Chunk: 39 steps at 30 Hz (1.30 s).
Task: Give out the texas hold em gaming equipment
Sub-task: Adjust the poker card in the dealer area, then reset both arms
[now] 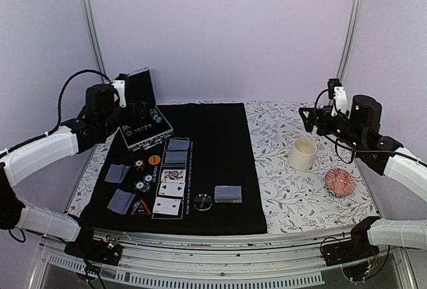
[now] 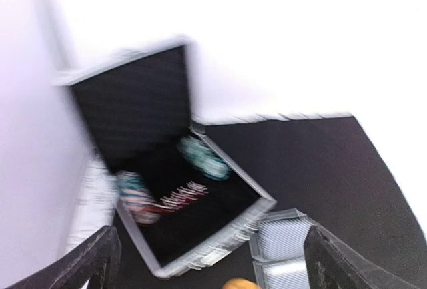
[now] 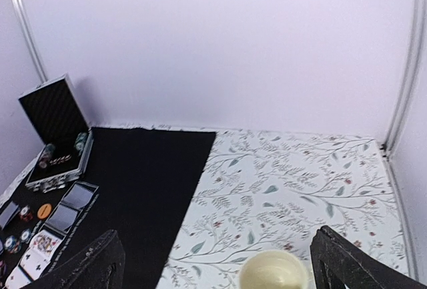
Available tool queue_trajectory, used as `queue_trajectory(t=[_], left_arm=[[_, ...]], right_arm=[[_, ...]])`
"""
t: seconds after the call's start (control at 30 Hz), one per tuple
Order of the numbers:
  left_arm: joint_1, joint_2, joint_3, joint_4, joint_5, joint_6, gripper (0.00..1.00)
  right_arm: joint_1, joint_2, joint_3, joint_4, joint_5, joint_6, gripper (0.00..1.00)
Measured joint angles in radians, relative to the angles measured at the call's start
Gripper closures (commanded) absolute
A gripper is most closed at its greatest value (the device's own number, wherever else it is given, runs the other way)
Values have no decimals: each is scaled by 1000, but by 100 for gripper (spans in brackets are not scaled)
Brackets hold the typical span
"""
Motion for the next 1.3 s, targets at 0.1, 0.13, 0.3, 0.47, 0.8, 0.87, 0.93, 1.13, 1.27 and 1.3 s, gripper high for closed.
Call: queue_trajectory(t=[0.1,0.13,0.3,0.47,0.8,0.87,0.93,1.13,1.27,1.3], left_arm=[[106,-162,-230,225,-130,52,2],[124,-198,-299,295,-154,76,2],[193,-306,-674,687,-270,165,2],[268,-206,-795,926,-260,166,2],[315,212,-821,1400,-128,193,2],[328,288,-822,1486,-95,200,2],[334,298,-822,1487,-67,200,2],[343,294,-742,1445,-21,200,2],[344,294,-727,1431,2,200,2],[344,294,-727,1423,4,200,2]], right_arm=[[-126,-99,-105,90,-40,-19,1],[-151,-111,-128,106,-48,-22,1],[-223,-119,-323,263,-55,-45,1],[-225,-117,-538,434,-7,-73,1],[-254,37,-737,906,73,-191,1],[-264,95,-747,994,58,-207,1],[-272,175,-745,1104,38,-235,1],[-340,458,-662,1313,-53,-301,1],[-445,543,-609,1357,-152,-272,1],[-461,546,-589,1343,-176,-266,1]])
